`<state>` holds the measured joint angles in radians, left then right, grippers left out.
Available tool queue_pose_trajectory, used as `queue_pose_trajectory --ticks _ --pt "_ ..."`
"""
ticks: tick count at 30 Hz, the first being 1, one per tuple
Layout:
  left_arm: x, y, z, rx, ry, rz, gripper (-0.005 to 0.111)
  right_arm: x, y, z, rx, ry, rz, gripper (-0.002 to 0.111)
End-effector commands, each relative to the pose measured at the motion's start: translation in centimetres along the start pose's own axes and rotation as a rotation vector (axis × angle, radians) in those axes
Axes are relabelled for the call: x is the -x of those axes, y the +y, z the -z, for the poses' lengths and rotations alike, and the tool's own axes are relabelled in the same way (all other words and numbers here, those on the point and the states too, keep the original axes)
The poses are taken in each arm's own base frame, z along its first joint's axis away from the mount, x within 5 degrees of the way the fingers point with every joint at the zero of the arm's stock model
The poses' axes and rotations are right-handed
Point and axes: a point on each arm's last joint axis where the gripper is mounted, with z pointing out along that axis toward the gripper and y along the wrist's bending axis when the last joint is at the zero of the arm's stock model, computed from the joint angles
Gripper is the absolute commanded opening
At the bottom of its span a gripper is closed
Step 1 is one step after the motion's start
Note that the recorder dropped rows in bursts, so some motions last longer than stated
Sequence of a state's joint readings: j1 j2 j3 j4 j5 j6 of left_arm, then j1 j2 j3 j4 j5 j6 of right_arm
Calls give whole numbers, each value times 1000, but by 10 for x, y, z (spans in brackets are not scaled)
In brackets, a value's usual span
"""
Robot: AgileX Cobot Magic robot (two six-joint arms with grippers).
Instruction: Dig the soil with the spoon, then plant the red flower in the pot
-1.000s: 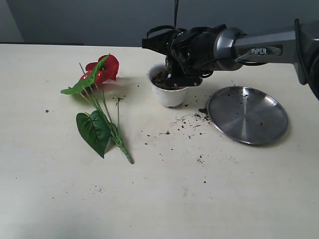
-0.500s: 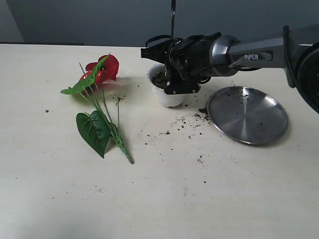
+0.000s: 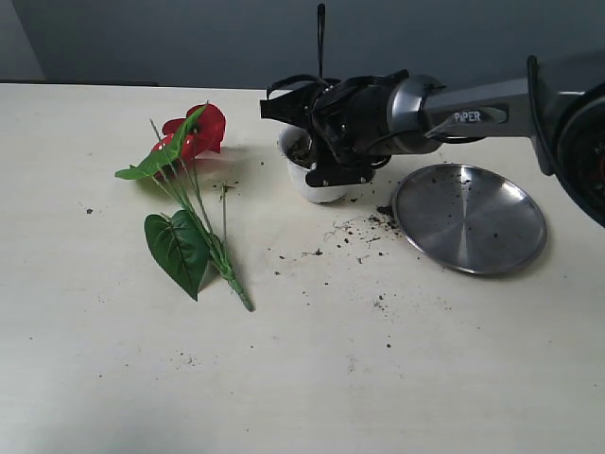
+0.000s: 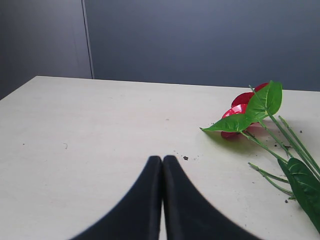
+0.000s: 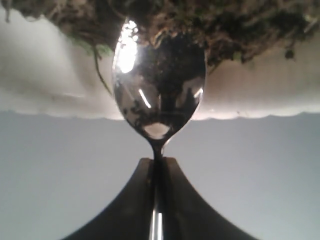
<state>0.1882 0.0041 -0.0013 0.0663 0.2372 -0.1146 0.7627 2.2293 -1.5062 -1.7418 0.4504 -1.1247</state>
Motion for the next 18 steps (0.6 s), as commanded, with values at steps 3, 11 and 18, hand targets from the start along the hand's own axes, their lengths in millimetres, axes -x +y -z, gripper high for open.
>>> queue_pose_trajectory --ticks 3,11,18 --pt "0 0 0 0 -8 6 1 8 2 6 26 -11 25 -1" --pt "0 0 0 0 -8 6 1 -5 -6 19 -5 19 14 -1" --pt "0 0 0 0 -8 6 1 -14 -10 27 -8 46 9 -1"
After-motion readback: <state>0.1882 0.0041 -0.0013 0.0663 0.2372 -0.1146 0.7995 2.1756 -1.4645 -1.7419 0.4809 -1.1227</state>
